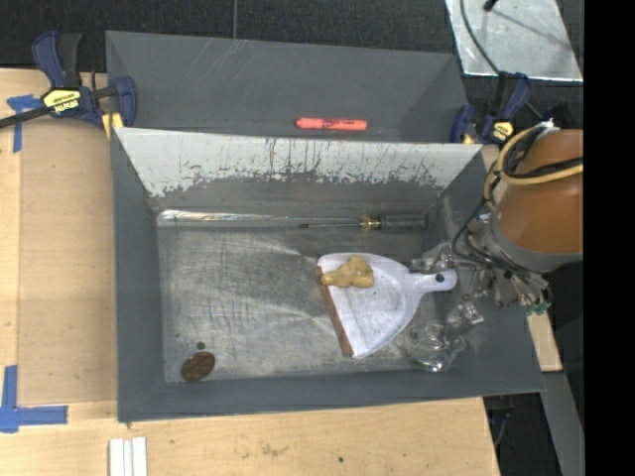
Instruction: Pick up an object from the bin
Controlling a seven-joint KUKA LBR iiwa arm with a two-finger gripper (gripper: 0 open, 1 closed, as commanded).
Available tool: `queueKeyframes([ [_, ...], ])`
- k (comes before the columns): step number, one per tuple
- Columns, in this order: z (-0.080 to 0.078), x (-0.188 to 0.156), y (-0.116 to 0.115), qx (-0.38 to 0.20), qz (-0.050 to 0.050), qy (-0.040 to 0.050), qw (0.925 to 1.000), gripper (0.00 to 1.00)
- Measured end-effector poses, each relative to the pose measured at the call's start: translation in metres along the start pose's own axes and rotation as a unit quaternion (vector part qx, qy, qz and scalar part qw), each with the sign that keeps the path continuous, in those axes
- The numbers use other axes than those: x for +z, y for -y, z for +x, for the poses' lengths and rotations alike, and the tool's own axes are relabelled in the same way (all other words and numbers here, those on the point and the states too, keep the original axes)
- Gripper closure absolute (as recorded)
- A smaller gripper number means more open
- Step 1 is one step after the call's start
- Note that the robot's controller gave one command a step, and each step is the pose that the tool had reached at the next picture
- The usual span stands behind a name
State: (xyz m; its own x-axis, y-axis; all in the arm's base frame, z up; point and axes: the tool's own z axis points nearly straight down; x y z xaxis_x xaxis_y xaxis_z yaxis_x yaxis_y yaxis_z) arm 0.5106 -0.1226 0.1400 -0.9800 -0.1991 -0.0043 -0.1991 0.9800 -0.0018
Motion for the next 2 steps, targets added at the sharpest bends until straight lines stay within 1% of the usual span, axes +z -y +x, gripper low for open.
queueKeyframes([
  [1,0.0,0.0,0.0,0.0,0.0,0.0,1.0,0.0],
  [2,0.005,0.02,0.008,-0.056,0.001,0.0029,0.9984,0.0],
])
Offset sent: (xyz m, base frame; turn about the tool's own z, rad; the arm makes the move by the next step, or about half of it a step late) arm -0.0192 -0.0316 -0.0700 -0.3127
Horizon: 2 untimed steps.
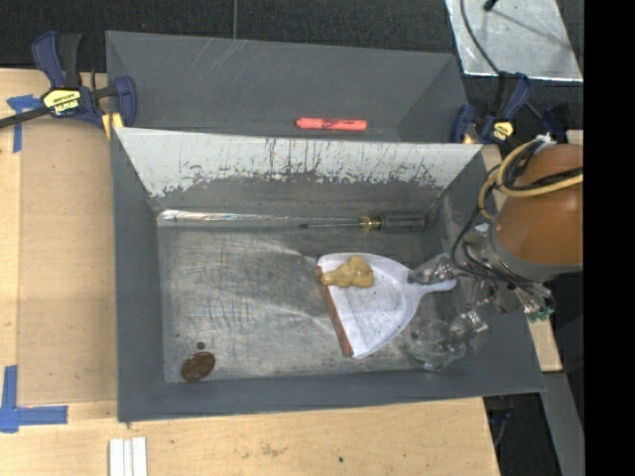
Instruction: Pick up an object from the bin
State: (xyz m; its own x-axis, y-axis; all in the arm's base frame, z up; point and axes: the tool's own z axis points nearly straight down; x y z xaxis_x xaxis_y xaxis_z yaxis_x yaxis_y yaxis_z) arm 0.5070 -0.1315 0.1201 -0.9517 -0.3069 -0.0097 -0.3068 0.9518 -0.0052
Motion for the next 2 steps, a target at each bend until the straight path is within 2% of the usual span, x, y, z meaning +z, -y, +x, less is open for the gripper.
queueKeyframes([
  [1,0.0026,0.0413,-0.0015,-0.068,0.001,0.0165,0.9976,1.0],
  [2,0.0026,0.0414,-0.0016,-0.068,0.001,0.0165,0.9976,1.0],
])
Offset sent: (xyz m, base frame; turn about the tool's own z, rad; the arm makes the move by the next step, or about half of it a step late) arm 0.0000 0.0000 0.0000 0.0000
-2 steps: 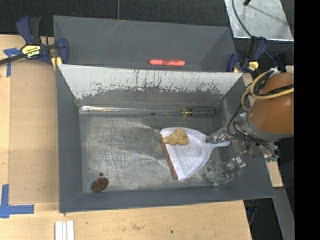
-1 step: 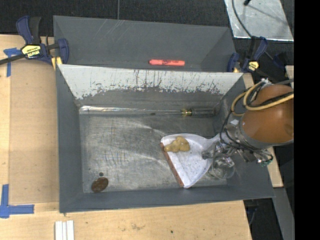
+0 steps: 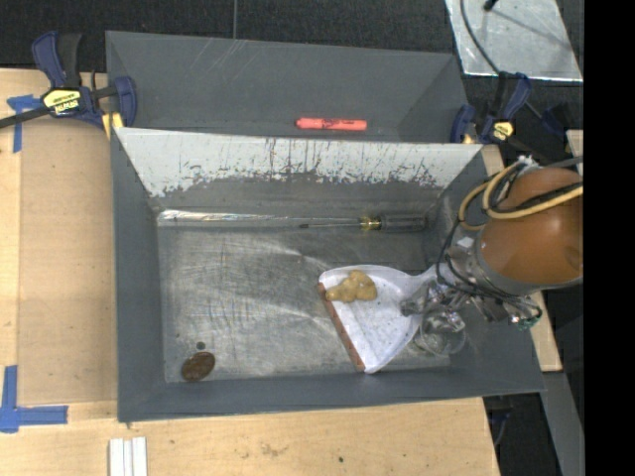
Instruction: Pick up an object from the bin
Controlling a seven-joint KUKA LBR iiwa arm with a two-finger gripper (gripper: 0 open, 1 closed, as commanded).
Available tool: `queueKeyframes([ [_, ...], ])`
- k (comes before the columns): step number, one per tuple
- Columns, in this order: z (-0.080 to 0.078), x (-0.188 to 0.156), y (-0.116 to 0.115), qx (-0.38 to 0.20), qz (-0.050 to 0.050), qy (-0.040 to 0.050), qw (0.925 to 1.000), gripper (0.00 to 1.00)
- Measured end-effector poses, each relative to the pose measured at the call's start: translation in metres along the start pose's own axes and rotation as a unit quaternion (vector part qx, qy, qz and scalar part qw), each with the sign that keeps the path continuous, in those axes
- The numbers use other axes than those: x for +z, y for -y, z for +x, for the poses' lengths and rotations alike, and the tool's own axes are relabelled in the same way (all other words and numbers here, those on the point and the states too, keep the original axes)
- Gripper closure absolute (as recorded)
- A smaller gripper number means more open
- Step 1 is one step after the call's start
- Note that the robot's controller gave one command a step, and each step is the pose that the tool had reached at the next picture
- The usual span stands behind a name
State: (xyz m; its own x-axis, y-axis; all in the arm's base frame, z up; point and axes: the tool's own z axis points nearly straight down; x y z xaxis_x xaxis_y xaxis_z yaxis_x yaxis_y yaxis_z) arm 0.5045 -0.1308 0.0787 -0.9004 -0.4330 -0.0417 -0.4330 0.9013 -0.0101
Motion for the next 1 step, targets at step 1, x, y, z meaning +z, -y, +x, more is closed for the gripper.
queueKeyframes([
  [1,-0.0241,-0.1148,0.0081,-0.001,-0.004,-0.0195,0.9998,1.0],
])
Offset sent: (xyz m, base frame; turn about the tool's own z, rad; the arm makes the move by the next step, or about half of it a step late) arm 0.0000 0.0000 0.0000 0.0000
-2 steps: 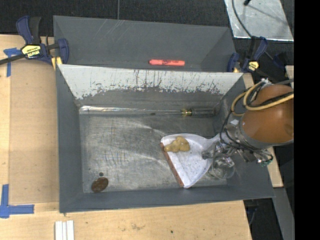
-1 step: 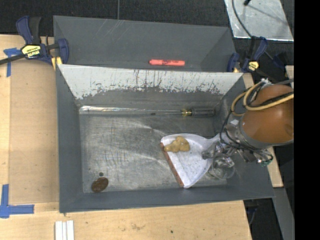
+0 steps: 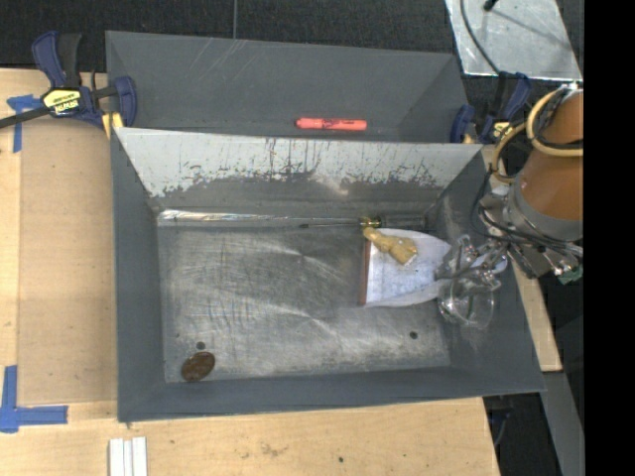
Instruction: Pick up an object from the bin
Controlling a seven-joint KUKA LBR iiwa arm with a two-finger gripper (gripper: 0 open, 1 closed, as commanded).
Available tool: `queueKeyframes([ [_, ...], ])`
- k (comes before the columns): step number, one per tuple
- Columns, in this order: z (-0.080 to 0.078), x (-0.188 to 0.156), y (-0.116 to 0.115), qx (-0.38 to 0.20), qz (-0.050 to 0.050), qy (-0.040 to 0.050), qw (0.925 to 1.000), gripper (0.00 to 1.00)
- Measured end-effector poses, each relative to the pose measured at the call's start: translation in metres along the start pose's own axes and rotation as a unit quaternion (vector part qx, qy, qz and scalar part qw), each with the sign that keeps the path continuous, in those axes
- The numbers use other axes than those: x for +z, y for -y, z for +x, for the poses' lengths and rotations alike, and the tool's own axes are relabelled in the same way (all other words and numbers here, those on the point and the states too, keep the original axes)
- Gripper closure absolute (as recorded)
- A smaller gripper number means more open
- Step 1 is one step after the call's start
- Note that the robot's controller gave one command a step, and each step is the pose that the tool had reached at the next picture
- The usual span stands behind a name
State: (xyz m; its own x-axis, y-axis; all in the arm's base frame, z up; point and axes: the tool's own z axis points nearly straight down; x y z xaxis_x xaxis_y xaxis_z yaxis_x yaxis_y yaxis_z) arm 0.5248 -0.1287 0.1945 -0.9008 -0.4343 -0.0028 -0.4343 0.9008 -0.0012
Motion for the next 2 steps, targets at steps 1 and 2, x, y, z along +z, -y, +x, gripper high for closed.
queueKeyframes([
  [1,0.0,0.0,0.0,0.0,0.0,-0.0002,1.0,1.0],
  [2,0.004,-0.017,-0.009,-0.004,-0.001,-0.0012,1.0,1.0],
])
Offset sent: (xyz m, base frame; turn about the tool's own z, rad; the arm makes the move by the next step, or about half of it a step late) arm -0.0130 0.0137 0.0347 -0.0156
